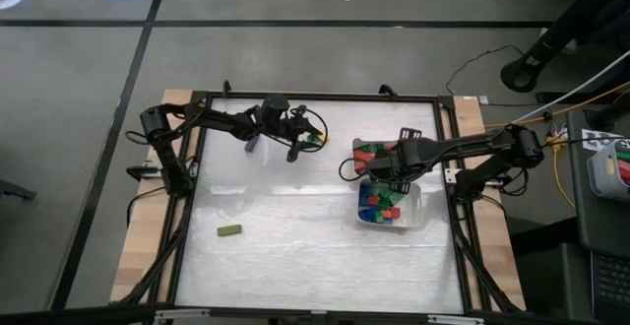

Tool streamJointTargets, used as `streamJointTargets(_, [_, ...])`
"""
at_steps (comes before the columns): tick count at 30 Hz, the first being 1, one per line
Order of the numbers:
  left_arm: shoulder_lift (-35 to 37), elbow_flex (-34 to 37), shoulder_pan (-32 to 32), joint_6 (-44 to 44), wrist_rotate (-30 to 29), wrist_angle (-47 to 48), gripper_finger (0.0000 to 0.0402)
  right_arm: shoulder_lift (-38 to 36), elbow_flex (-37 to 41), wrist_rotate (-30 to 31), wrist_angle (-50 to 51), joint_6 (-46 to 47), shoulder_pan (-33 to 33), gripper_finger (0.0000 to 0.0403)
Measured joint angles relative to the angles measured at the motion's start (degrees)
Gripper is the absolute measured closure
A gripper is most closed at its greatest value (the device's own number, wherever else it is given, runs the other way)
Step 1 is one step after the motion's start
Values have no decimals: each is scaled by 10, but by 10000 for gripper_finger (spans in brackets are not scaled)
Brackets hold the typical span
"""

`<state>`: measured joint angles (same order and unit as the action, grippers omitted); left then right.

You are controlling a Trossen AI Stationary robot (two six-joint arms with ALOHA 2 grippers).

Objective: Sort blocks by size
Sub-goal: Put the green cube game piece into the bottom white bin

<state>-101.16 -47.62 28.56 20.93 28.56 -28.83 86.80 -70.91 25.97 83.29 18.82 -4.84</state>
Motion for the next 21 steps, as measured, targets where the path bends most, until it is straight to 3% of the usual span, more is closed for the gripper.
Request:
streamJointTargets(6, [-33,0,12,16,-58,0,219,-18,-14,1,-1,18,0,205])
streamJointTargets(13, [-65,0,20,6,-97,-6,219,-23,-15,47,-35,3,0,205])
streamJointTargets(21, [-105,0,18,6,-105,-9,219,-23,-15,49,-99,-46,0,205])
